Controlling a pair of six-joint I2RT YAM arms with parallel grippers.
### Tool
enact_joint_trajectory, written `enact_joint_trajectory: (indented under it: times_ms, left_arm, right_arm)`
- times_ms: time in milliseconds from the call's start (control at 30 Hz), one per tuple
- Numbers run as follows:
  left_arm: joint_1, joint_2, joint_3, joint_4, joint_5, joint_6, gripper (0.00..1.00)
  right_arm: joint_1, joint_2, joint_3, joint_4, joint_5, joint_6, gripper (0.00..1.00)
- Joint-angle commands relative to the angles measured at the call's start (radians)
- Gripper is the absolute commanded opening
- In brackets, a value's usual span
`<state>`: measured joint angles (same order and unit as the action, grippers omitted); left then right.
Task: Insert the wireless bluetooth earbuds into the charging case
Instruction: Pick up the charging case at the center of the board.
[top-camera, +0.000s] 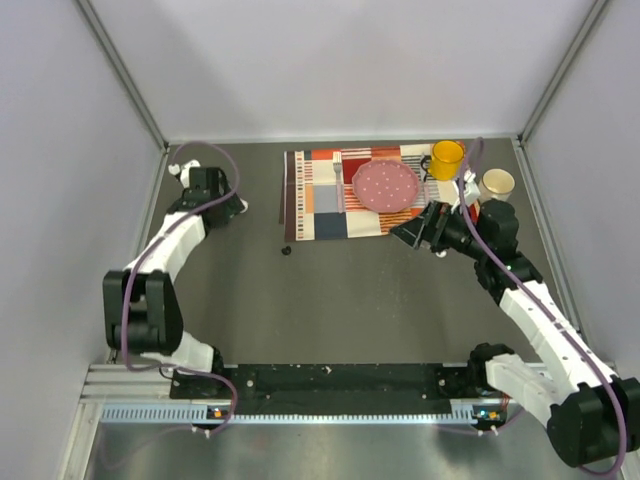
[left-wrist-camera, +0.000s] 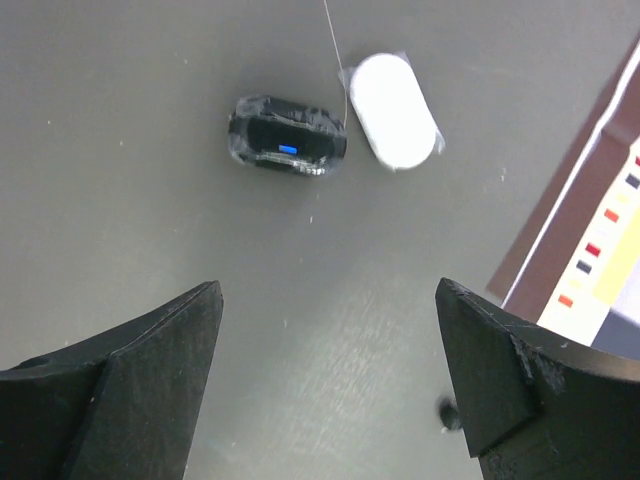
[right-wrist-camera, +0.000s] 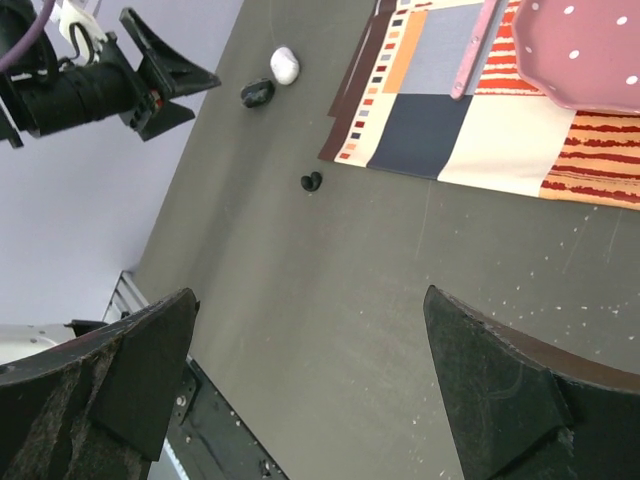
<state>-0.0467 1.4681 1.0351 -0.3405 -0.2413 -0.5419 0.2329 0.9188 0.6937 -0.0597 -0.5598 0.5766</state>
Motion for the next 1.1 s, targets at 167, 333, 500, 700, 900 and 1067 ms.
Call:
enact_joint_trajectory:
  times_ms: [167, 333, 500, 700, 900, 1067]
  left_arm:
    - [0.022, 0.271, 0.299, -0.187, -0.108, -0.283, 0.91]
    - [0.024, 0.386, 0.416, -0.34, -0.174, -0.444, 0.87]
    - [0.034, 0.435, 0.457, -0.388, -0.193, -0.559, 0.86]
    - [0.09, 0.48, 0.487, -0.425, -0.145, -0.636, 0.85]
    - [0.116, 0.511, 0.511, -0.431, -0.116, -0.665, 0.84]
    - [0.12, 0.537, 0.551, -0.428, -0.089, -0.67, 0.84]
  right_arm:
    - [0.003, 0.072, 0.036, 0.011, 0.052, -0.029, 0.97]
    - [0.003, 0.11, 0.052, 0.005, 0.067, -0.047, 0.98]
    - [0.003, 0.137, 0.059, 0.003, 0.074, -0.053, 0.99]
    - [0.003, 0.15, 0.067, 0.0, 0.081, -0.058, 0.99]
    - [0.003, 0.16, 0.073, 0.001, 0.09, -0.064, 0.99]
    - [0.003, 0.176, 0.078, 0.003, 0.09, -0.064, 0.99]
